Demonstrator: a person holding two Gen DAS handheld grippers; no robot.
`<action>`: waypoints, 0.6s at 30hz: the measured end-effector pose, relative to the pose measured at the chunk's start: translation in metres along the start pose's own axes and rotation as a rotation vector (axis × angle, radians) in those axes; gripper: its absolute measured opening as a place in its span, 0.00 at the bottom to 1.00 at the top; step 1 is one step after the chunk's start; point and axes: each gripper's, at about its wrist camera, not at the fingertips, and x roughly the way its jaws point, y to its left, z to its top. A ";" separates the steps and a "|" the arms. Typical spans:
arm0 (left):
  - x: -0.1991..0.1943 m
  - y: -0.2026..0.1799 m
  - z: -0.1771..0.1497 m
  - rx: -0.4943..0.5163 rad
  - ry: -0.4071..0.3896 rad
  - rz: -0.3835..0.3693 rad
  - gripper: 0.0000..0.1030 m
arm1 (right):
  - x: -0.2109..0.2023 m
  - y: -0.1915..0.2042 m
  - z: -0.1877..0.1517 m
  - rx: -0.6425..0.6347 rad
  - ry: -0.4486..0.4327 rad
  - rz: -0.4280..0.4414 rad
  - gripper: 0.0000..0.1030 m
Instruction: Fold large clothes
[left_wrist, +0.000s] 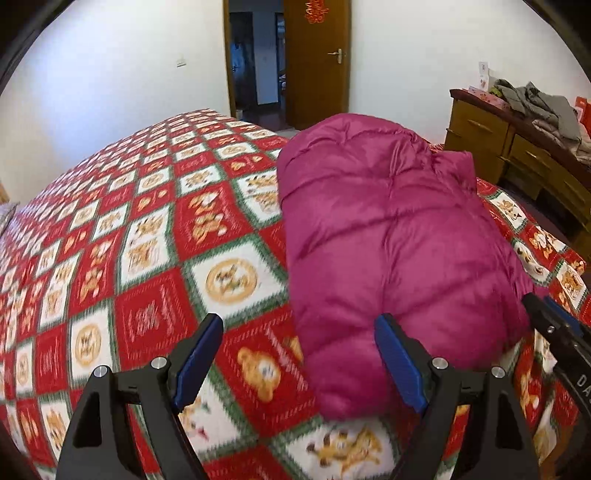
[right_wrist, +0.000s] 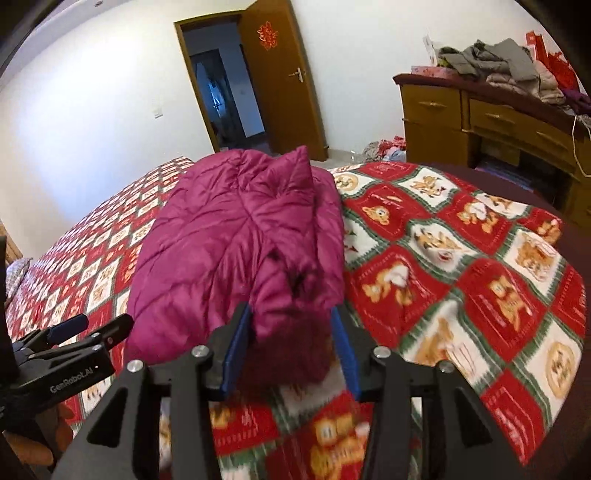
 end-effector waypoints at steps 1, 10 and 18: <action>-0.003 0.002 -0.006 -0.013 0.000 -0.006 0.83 | -0.003 0.001 -0.002 -0.004 -0.007 0.002 0.46; -0.035 0.006 -0.037 0.008 -0.011 0.031 0.82 | -0.022 0.005 -0.026 -0.039 0.030 0.041 0.46; -0.081 0.018 -0.059 -0.070 -0.076 0.017 0.82 | -0.063 0.005 -0.038 -0.046 0.005 0.087 0.66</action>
